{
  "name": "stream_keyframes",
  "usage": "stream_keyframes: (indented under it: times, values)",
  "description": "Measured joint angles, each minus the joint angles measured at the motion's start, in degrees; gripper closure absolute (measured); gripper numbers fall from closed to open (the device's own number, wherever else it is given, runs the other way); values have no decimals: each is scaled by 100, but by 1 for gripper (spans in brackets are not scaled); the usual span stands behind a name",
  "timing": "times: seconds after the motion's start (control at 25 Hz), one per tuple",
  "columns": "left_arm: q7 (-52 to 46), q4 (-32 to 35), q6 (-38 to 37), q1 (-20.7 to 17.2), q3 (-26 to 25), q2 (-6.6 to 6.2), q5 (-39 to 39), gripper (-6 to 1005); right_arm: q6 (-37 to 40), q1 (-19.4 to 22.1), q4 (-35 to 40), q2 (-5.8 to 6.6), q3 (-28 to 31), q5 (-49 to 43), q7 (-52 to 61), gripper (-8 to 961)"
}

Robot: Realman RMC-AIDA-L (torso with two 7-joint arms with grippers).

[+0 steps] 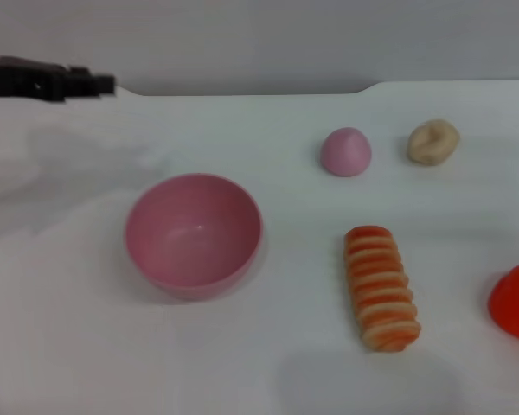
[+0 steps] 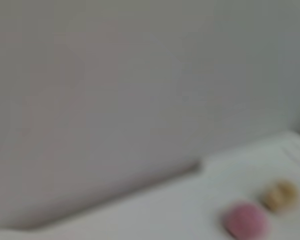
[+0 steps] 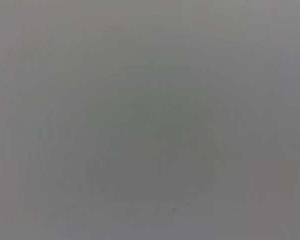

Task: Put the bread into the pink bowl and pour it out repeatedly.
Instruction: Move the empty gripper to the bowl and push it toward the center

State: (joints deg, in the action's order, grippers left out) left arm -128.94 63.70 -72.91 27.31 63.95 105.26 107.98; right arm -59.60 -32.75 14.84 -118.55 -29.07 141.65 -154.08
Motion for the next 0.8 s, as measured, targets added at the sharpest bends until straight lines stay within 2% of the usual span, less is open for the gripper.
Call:
stream_keyframes:
  times: [0.12, 0.28, 0.32, 0.44, 0.68, 0.8]
  values:
    - [-169, 110, -1167, 422, -685, 134, 802, 432, 45, -29, 15, 6, -2, -9, 0, 257]
    - [-518, 269, -1794, 671, -890, 159, 1501, 427, 82, -35, 32, 7, -2, -11, 0, 257]
    - [-613, 366, -1857, 694, -878, 198, 1688, 426, 82, -35, 29, 8, -1, -12, 0, 257]
    - [-688, 533, -1894, 720, -854, 369, 2049, 422, 83, -38, 7, 7, -1, -15, 0, 257]
    - [-685, 642, -1691, 767, -871, 854, 2630, 414, 83, -14, 4, 8, -1, -24, 0, 257]
    - [-685, 644, -1518, 773, -909, 1045, 2759, 297, 83, 12, 1, 6, -1, -26, 1, 257]
